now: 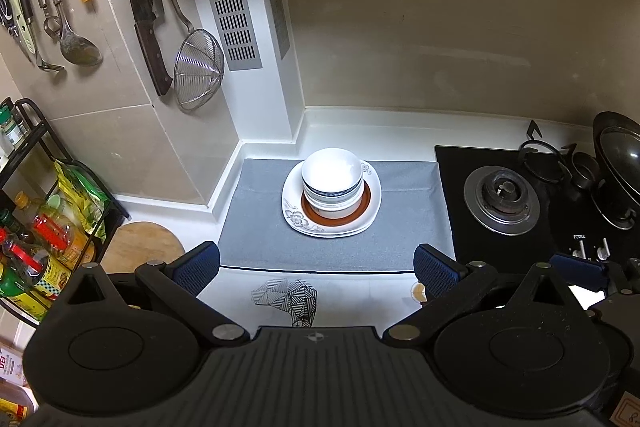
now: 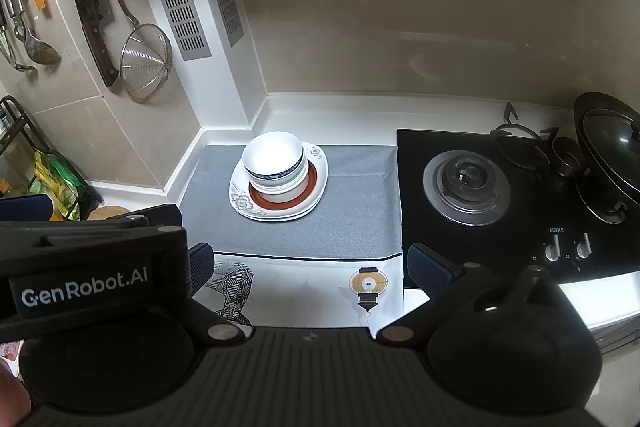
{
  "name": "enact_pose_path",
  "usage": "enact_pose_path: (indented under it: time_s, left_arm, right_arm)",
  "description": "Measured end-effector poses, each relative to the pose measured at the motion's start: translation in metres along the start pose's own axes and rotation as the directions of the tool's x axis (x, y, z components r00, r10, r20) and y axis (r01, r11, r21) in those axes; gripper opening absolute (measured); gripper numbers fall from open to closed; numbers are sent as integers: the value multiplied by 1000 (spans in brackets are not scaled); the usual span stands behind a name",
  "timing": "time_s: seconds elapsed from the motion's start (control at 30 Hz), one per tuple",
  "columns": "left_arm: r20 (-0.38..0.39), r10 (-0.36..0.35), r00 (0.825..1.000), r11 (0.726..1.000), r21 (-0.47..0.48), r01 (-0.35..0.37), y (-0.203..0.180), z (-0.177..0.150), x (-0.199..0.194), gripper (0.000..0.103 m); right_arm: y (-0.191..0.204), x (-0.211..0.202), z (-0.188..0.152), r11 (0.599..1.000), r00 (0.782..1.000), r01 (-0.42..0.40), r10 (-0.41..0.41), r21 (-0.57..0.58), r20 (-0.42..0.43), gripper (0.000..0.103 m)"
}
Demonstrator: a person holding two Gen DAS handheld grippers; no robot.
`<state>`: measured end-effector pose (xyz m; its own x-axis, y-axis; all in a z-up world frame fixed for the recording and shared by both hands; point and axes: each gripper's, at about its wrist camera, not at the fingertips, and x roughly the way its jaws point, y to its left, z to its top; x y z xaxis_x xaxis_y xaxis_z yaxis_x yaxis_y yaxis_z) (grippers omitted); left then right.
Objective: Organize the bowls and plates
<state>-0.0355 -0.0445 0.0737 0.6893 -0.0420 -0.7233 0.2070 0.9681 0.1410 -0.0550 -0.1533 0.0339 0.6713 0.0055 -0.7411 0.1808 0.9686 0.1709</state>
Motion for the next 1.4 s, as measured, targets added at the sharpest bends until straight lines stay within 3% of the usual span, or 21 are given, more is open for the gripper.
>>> enact_pose_path:
  time_s: [1.4]
  left_arm:
    - [-15,-19,1000,999,27,19,14,-7,10,103]
  right_arm:
    - [10,7,-9,999,999,29,-30,-13,-17,102]
